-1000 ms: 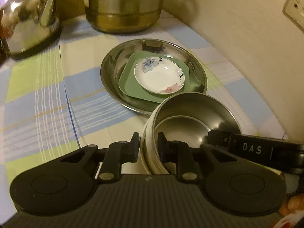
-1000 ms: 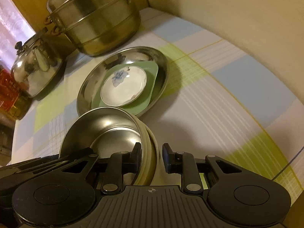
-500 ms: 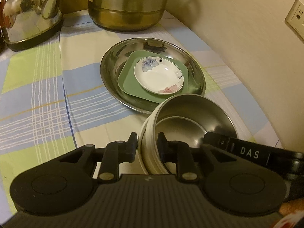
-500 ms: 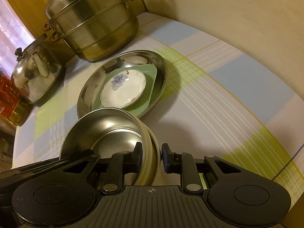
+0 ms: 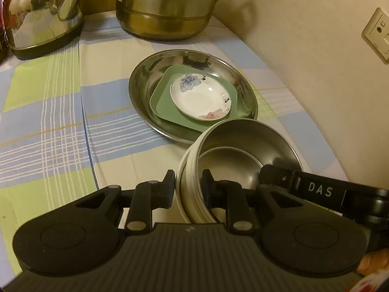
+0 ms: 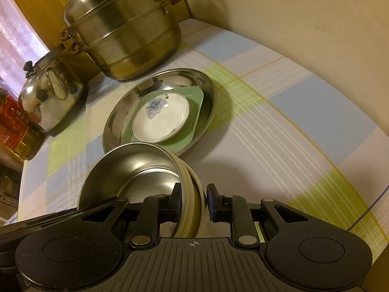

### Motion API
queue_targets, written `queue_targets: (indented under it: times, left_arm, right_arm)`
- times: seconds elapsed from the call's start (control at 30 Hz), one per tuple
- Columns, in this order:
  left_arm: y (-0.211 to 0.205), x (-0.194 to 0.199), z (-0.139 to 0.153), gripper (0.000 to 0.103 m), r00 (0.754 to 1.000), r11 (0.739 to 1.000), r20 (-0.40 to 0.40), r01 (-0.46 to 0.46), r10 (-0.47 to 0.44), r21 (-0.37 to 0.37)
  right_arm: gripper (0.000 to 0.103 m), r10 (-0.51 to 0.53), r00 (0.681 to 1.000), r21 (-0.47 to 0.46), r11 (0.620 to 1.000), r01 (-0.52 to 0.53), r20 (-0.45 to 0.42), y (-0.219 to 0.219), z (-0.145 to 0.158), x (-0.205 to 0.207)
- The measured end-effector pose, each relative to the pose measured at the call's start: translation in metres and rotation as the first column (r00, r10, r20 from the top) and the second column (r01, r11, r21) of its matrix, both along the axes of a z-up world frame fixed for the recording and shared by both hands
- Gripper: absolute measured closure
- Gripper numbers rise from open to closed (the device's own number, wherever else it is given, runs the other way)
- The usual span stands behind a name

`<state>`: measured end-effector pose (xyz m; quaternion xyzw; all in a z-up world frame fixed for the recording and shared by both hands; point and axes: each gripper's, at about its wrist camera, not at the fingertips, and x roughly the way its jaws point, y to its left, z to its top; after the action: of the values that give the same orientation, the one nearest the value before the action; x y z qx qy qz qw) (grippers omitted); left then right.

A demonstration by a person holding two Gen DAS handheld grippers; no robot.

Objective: Organize plates and bowls
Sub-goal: 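Carry the bowl stack with both grippers over the steel plate's green dish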

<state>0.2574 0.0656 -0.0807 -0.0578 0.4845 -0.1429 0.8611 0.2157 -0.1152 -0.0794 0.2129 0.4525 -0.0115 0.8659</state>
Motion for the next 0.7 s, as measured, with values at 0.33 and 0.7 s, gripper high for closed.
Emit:
queue_targets:
  times: [0.33, 0.7]
  left_arm:
    - [-0.002, 0.0, 0.015, 0.082, 1.0, 1.0, 0.025, 0.009, -0.009, -0.004]
    - [0.0, 0.005, 0.03, 0.082, 0.998, 1.0, 0.063, 0.008, -0.008, -0.014]
  right_arm:
    - [0.082, 0.001, 1.0, -0.004, 1.0, -0.001, 0.019, -0.002, 0.016, 0.0]
    - [0.082, 0.004, 0.999, -0.003, 1.0, -0.004, 0.044, -0.004, 0.033, 0.006]
